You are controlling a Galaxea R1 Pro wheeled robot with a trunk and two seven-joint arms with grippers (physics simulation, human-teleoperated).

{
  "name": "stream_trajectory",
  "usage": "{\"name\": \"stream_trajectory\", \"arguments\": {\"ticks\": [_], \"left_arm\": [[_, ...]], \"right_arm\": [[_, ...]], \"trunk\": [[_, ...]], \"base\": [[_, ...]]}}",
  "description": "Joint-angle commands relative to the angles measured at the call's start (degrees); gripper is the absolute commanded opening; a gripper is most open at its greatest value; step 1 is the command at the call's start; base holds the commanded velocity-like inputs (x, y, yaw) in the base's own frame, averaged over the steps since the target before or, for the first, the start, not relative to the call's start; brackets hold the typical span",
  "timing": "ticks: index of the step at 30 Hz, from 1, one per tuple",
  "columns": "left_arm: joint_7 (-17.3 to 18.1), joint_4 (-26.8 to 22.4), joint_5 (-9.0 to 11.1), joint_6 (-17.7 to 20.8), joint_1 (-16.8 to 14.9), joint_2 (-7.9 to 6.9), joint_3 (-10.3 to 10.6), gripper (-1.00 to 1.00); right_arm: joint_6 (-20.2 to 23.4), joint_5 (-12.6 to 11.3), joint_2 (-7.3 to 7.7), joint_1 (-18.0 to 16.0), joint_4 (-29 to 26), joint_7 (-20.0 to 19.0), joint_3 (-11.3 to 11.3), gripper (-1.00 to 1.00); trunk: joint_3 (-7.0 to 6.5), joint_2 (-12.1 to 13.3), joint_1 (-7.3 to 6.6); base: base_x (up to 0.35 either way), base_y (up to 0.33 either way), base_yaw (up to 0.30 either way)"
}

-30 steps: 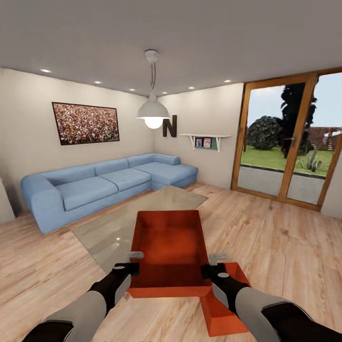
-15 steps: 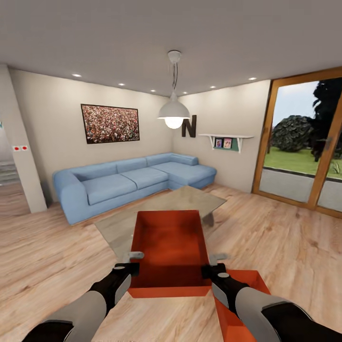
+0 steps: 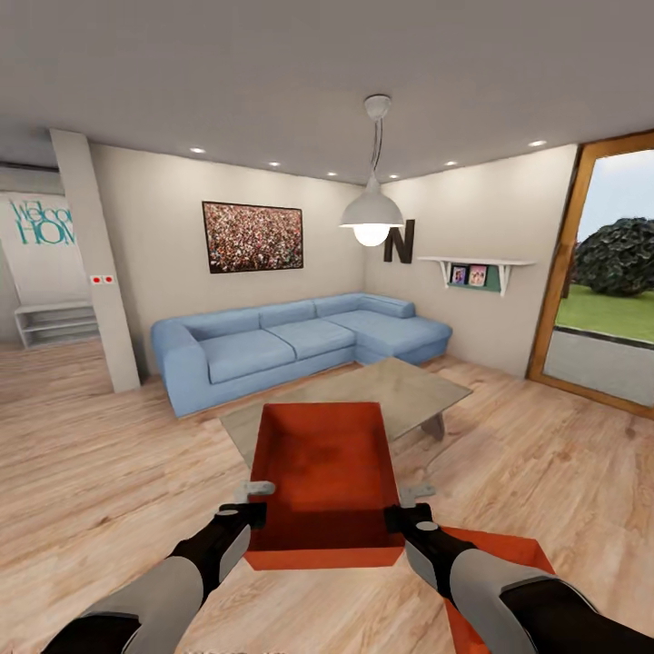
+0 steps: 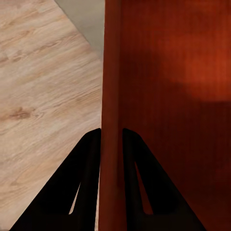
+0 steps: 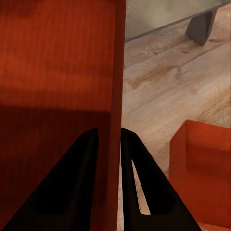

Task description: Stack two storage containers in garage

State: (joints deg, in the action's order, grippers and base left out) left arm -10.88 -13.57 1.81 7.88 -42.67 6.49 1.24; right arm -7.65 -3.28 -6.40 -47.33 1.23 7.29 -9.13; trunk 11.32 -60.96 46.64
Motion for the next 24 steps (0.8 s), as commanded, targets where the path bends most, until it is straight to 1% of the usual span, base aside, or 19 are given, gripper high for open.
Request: {"name": "stream_trajectory", "arguments": {"ticks": [1,24], "left_arm": [[-0.46,-0.58,0.01,0.29,-0.05,0.19,-1.59,-1.00],[-0.46,-0.67,0.13,0.29,-0.05,0.17,-1.59,-1.00]], "right_arm": [[-0.17,-0.32,-0.30,-0.04,0.26,0.18,1.57,-1.00],[-0.17,-0.32,-0.30,-0.04,0.26,0.18,1.57,-1.00]], "trunk": [[0.08,-0.06,0.01],[0.08,-0.06,0.01]], "base": [[0.000,0.000,0.270],[0.000,0.000,0.270]]}}
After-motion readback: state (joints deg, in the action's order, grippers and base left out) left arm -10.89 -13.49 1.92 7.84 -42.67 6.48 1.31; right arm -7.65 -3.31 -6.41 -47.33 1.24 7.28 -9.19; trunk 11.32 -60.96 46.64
